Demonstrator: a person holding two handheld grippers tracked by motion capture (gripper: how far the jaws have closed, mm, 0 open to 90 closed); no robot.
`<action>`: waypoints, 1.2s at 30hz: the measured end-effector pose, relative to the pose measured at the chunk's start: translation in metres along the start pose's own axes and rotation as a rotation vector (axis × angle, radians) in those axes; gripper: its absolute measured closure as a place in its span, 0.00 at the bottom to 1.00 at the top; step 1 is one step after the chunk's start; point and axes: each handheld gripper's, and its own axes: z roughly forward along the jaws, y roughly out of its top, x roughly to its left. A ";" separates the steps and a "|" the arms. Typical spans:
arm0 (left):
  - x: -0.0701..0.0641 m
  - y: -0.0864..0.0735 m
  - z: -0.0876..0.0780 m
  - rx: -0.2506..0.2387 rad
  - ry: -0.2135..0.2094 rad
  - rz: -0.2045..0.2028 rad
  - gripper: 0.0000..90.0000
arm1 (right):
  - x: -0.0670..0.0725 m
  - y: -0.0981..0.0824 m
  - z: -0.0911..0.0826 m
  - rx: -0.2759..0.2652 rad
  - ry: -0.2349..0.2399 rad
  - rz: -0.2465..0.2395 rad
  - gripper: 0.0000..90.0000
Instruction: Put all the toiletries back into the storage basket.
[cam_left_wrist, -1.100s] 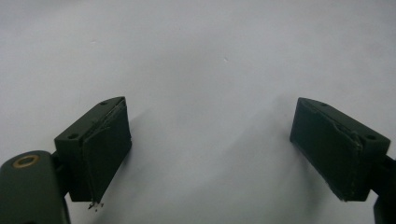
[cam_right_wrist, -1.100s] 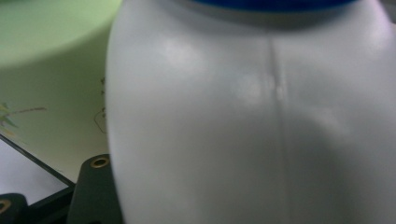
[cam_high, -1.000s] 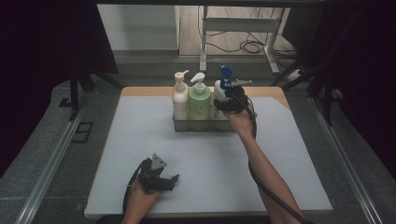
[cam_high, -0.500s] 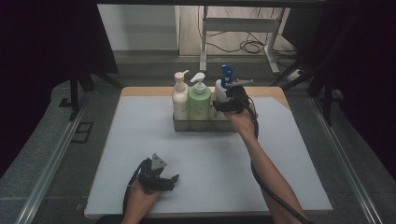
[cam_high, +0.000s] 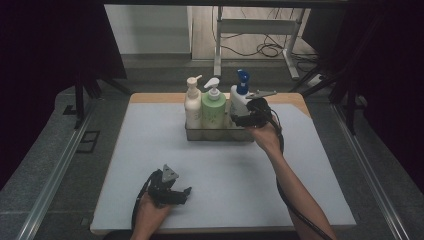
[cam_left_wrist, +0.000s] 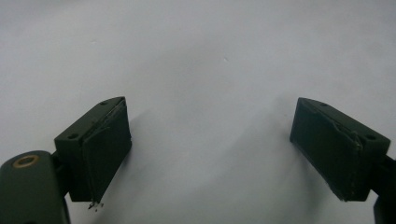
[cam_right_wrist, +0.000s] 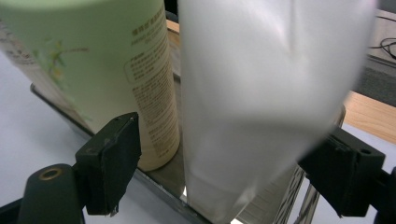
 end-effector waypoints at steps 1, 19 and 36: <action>0.000 0.000 0.000 0.000 0.000 0.000 0.14 | 0.000 -0.002 -0.002 -0.002 0.006 0.000 0.18; 0.000 0.000 0.000 -0.001 0.000 -0.004 0.14 | -0.023 -0.026 -0.022 0.030 0.026 0.006 0.31; 0.000 0.000 0.000 -0.001 -0.001 -0.003 0.14 | -0.049 -0.036 -0.013 0.046 -0.023 0.066 0.98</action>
